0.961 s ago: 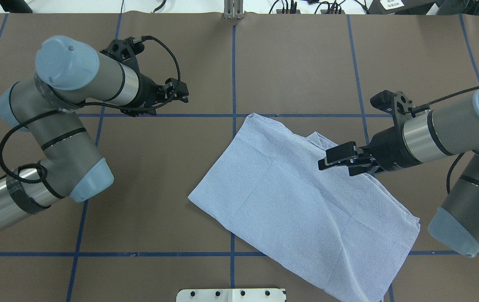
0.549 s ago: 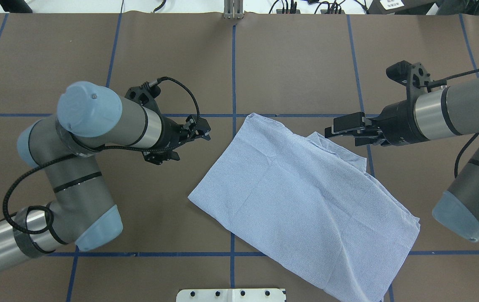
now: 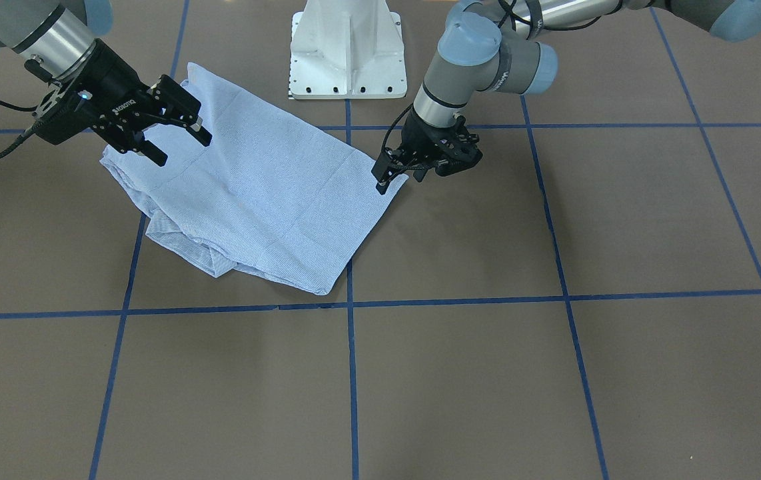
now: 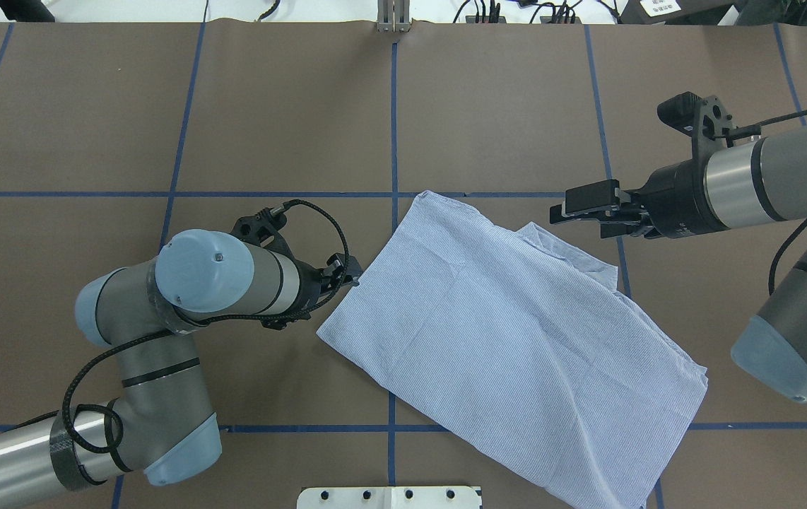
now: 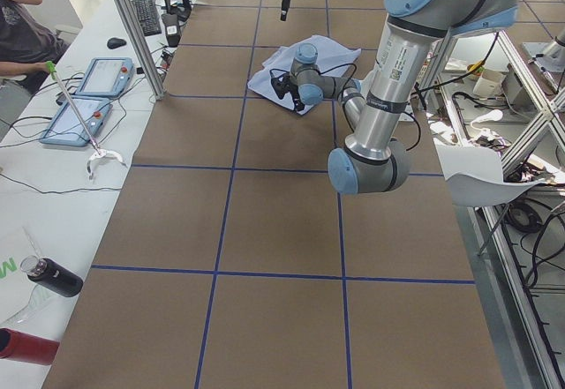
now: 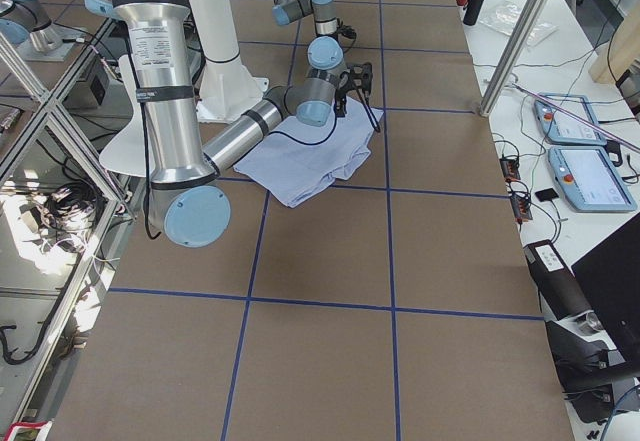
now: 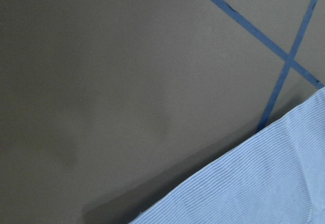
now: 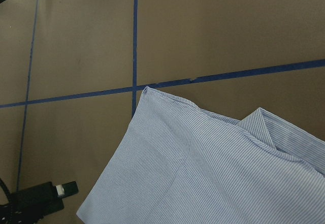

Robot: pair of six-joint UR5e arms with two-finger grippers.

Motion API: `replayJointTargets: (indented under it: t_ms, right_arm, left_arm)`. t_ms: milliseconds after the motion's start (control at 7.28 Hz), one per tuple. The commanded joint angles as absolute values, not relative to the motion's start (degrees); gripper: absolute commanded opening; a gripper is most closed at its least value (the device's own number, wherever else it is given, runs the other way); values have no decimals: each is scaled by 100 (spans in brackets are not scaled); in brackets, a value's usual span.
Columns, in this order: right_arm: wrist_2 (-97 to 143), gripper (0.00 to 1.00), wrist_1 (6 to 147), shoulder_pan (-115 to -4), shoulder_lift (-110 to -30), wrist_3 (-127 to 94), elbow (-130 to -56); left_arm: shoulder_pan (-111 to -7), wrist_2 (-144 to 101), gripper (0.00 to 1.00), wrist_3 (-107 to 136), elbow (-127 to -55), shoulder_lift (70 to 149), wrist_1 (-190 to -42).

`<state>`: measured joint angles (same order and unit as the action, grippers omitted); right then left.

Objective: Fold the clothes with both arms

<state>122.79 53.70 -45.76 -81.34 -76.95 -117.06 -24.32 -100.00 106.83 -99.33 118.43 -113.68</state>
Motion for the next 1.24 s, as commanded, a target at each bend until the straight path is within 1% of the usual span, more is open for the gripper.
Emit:
replayJointTargets:
  t_ms: [0, 137, 686, 824, 1098]
  right_arm:
    - [12296, 100, 5370, -4570, -8121, -7743, -11716]
    - [12296, 100, 5370, -4579, -8130, -7752, -11716]
    - [12366, 100, 5370, -4579, -8121, -7769, -11716]
    - [12366, 100, 5370, -4579, -8121, -7770, -11716]
    - [12375, 100, 5379, -4605, -8121, -7770, -11725]
  left_arm:
    - [-2259, -9906, 97, 10696, -9870, 11848, -11364]
    - [-2189, -9914, 94, 10688, -9861, 11839, -11338]
    - [-2074, -9914, 88, 10687, -9861, 11856, -11127]
    - [-2074, -9923, 77, 10679, -9861, 11874, -11118]
    - [-2074, -9949, 44, 10670, -9853, 11883, -11118]
